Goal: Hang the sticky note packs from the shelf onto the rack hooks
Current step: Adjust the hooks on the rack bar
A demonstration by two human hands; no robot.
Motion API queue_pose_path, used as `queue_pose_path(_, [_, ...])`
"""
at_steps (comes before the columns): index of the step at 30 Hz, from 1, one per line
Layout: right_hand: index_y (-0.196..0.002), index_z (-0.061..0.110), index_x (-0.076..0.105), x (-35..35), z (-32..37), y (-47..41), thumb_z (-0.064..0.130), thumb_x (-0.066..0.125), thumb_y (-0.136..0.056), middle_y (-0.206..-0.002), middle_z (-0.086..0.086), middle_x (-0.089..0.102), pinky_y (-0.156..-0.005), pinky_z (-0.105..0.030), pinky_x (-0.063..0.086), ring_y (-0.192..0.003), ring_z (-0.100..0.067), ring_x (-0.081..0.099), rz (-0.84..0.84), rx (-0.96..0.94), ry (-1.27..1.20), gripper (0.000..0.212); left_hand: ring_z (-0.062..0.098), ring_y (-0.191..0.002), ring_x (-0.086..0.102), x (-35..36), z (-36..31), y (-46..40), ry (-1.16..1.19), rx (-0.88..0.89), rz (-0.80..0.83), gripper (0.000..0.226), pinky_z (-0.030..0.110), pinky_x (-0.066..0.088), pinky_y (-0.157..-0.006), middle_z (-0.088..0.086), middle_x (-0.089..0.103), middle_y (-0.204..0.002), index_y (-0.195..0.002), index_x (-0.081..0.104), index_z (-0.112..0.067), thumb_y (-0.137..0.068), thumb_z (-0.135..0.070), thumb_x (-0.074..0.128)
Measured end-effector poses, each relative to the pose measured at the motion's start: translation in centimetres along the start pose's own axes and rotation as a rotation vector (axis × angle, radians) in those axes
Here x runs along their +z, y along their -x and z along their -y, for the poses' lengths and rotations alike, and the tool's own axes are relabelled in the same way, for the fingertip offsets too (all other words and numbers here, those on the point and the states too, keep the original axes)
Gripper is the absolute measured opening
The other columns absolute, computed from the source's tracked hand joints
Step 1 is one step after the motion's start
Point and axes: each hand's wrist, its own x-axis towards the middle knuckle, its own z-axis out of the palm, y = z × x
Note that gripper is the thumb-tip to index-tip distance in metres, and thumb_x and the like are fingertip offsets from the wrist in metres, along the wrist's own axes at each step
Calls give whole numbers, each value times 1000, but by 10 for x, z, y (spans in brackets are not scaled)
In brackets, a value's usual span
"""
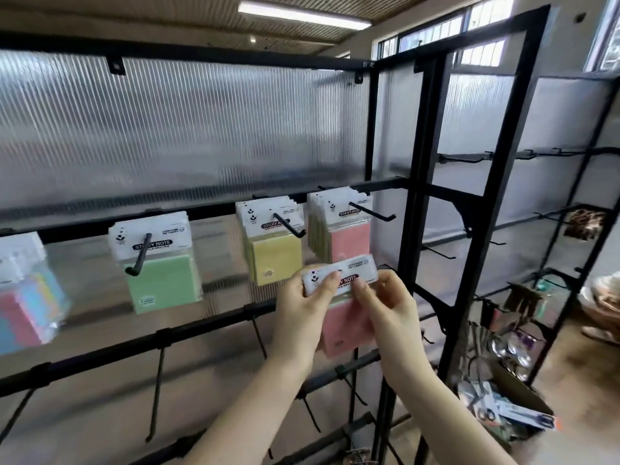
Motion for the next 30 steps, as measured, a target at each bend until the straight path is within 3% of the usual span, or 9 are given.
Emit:
queue_pose_path(4, [-80,23,65,-7,-2,-10,33,70,-82,-75,-1,61,-67,-31,41,-72,-16,53,-49,5,-39,12,27,-93,69,16,4,-8,34,15,20,14,52,52,-91,7,74,-93,-84,73,-26,-74,-36,77])
queue_pose_path(8, [-81,20,64,-5,-3,-18,25,65,-86,-74,-4,61,-65,-30,40,-70,-13,52,-111,-15,-63,7,16,-89,70,24,9,-19,2,90,29,10,35,54,-81,-1,74,-90,-85,73,-31,-75,-35,72])
queue_pose_path(11, [-93,20,61,-7,0,-25,30,67,-81,-79,-11,62,-67,-28,44,-72,-14,56,-129,-47,-26,16,22,-88,71,29,10,-29,9,121,35,10,44,55,-82,3,74,-89,-85,72,-27,-77,-33,70])
queue_pose_path(14, [-105,20,56,-16,7,-35,22,67,-83,-84,0,71,-65,-16,49,-74,-8,65,-150,-72,-28,26,21,-85,71,41,7,-34,-19,168,69,14,41,56,-81,3,74,-87,-87,70,-19,-81,-31,66])
queue_pose_path(17, [-96,17,61,-27,17,-49,19,65,-87,-83,0,72,-63,-15,49,-73,-10,67,-117,-130,88,9,11,-82,70,55,2,-41,-69,240,134,5,24,53,-75,0,73,-86,-90,65,-20,-87,-23,63])
queue_pose_path(20, [-87,16,63,-37,23,-66,20,66,-88,-77,-1,70,-61,-17,47,-68,-8,63,-104,-166,117,5,-2,-72,64,68,-3,-49,-117,298,104,14,8,45,-65,-11,69,-79,-85,59,-26,-91,-14,62])
queue_pose_path(27, [-85,16,62,-45,21,-95,17,65,-90,-74,1,69,-62,-17,49,-69,-9,63,-52,-169,63,6,1,-66,59,91,-3,-67,-199,340,-12,7,10,42,-62,-6,64,-73,-84,58,-17,-91,-17,62])
queue_pose_path(30, [-82,14,61,-48,20,-102,26,65,-85,-73,-1,68,-61,-16,48,-67,-9,62,-9,-170,58,13,1,-68,61,94,0,-68,-186,353,-58,7,10,43,-61,-6,66,-74,-84,59,-21,-90,-19,63])
